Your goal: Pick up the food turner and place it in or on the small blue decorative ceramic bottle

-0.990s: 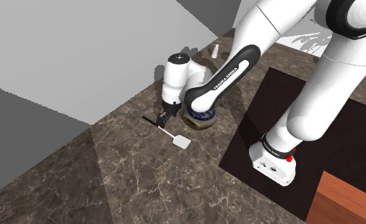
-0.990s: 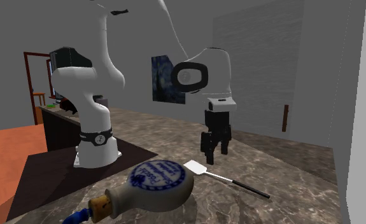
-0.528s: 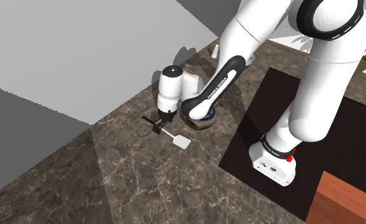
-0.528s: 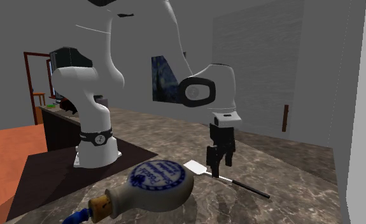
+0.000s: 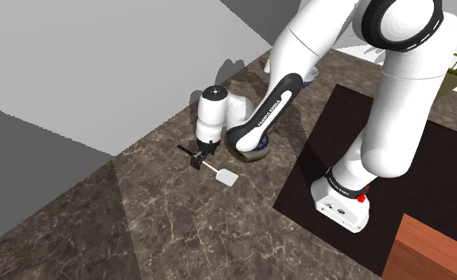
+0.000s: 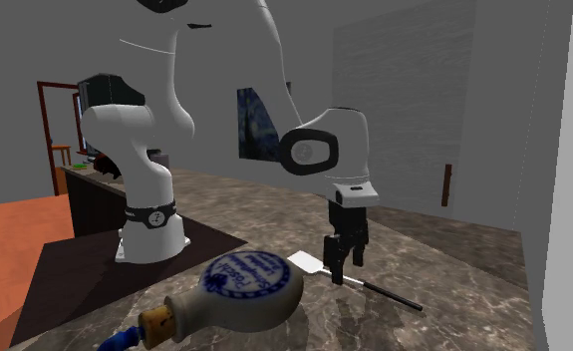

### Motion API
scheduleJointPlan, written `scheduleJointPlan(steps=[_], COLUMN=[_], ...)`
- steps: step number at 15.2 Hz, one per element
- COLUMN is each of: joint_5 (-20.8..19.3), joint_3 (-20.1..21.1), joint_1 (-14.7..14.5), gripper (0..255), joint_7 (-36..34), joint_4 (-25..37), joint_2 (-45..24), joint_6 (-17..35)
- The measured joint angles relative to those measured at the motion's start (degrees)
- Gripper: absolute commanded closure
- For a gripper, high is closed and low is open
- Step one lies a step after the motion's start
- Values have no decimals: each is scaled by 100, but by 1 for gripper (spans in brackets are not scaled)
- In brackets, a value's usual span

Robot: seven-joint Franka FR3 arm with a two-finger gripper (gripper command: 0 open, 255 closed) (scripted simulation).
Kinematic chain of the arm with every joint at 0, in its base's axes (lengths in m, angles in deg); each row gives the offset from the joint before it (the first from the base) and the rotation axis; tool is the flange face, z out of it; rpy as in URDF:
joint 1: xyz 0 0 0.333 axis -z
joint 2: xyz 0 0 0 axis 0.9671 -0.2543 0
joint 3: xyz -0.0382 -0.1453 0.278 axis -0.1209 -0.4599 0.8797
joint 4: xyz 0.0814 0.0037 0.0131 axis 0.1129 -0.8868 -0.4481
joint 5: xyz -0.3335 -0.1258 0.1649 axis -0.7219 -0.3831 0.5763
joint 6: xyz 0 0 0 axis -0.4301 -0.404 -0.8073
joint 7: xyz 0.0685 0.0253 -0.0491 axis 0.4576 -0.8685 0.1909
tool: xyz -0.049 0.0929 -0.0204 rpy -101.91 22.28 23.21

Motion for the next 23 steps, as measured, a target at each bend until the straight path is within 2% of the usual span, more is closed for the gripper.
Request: scheduleJointPlan(steps=[1, 12, 23], joint_5=[0, 34, 884], joint_3=[0, 28, 581], joint_1=[0, 23, 416], gripper=[255, 255, 255], joint_7=[0, 27, 651], joint_4=[0, -10, -96], joint_2=[0, 37, 854], joint_6=[0, -25, -674])
